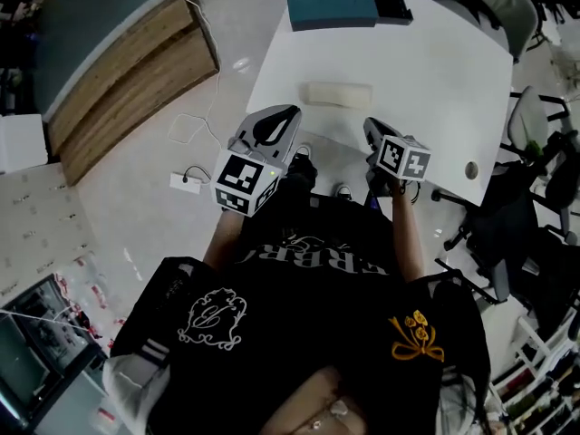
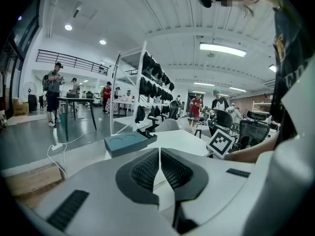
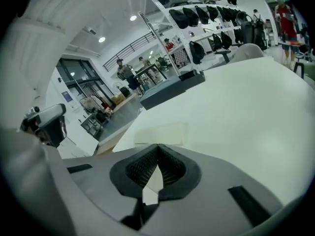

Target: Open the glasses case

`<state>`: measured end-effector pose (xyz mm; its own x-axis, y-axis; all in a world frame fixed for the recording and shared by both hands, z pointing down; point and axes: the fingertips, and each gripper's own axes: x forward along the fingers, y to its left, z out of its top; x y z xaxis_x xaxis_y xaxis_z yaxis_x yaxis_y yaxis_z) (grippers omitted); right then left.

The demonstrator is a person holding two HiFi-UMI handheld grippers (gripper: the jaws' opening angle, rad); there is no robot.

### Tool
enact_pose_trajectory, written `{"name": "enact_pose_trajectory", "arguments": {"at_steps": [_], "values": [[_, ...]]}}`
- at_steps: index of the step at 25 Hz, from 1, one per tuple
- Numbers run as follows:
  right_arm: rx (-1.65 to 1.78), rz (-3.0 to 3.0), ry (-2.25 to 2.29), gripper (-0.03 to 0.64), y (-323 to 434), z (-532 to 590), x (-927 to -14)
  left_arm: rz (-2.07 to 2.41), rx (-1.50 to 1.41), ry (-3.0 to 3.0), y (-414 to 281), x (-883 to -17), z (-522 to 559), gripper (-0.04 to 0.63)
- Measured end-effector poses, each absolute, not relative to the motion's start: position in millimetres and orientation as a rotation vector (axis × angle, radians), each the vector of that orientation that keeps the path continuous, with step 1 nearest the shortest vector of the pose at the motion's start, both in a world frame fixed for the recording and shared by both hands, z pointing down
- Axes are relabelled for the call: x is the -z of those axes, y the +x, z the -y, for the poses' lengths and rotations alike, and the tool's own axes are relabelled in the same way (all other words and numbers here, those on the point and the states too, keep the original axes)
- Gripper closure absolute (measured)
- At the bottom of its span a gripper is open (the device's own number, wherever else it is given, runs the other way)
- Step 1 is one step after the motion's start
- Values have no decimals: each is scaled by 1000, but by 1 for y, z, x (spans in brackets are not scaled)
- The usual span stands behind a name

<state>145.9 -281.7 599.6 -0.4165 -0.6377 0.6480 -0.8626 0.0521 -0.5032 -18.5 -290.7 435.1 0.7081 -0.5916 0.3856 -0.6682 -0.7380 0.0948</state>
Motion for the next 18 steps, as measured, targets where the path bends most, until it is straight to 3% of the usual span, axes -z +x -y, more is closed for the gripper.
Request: {"name": "enact_pose_trajectory", "arguments": {"at_steps": [10,14,18], "values": [[-1501,1848,1615,601,158,311,-655,919,-506,2713,-43,-447,337,569],[-1565,1845,1600,535,155,320,-661,904,-515,2708,-50,-452,350,569],[-1574,1812,1615,514,157,323,-667,886,-514,2712,-52,-454,360,569]]}}
